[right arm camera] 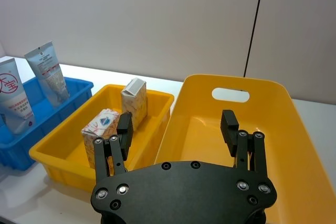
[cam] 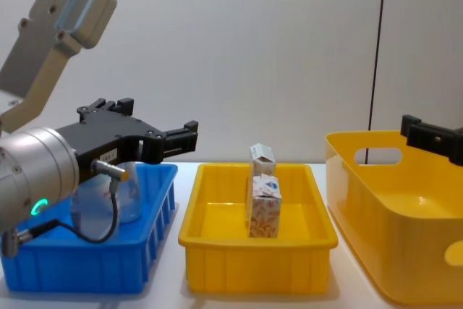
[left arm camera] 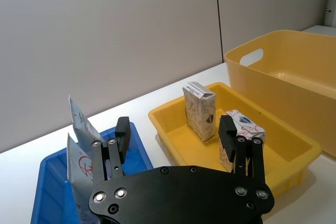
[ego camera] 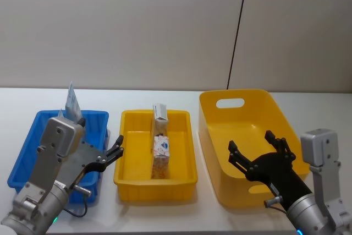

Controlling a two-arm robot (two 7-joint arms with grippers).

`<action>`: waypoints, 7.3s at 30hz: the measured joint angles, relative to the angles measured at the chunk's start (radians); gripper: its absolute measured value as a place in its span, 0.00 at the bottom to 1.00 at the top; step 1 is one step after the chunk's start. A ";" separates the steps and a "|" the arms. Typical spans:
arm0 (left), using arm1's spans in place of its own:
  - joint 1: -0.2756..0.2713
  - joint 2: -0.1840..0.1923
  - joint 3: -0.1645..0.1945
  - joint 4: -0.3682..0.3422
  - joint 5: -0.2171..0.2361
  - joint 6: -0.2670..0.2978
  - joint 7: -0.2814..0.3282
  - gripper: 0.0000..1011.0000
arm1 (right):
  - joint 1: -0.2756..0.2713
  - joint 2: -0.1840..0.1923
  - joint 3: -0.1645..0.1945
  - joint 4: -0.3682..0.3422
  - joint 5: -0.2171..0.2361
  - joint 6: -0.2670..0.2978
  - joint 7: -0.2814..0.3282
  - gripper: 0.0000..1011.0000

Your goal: Bimanual collaborative sorting of washing and personal care products

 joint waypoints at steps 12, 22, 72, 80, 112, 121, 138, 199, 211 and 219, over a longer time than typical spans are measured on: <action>0.000 0.000 0.000 0.000 0.000 0.000 0.000 0.99 | 0.000 0.000 0.000 0.000 0.000 0.000 0.000 0.99; 0.000 0.000 0.000 0.000 0.000 0.000 0.000 0.99 | 0.000 0.000 0.000 0.000 0.000 0.000 0.000 0.99; 0.000 0.000 0.000 0.000 0.000 0.000 0.000 0.99 | 0.218 -0.070 -0.056 0.126 0.017 0.194 0.067 0.99; 0.000 0.000 0.000 0.000 0.000 0.000 0.000 0.99 | 0.272 -0.131 -0.081 0.166 -0.003 0.257 0.017 0.99; 0.000 0.000 0.000 0.000 0.000 0.000 0.000 0.99 | 0.452 -0.370 -0.096 0.390 0.011 0.500 -0.094 0.99; 0.000 0.000 0.000 0.000 0.000 0.000 0.000 0.99 | 0.499 -0.413 -0.087 0.467 0.016 0.561 -0.117 0.99; 0.000 0.000 0.000 0.000 0.000 0.000 0.000 0.99 | 0.576 -0.464 -0.065 0.612 0.016 0.633 -0.143 0.99; 0.000 0.000 0.000 0.000 0.000 0.000 0.000 0.99 | 0.584 -0.447 -0.008 0.358 -0.060 0.710 -0.198 0.36; 0.000 0.000 0.000 0.000 0.000 0.000 0.000 0.99 | 0.521 -0.399 0.062 0.179 -0.079 0.807 -0.238 0.36; 0.000 0.000 0.000 0.000 0.000 0.000 0.000 0.99 | 0.482 -0.377 0.114 0.125 -0.083 0.852 -0.252 0.36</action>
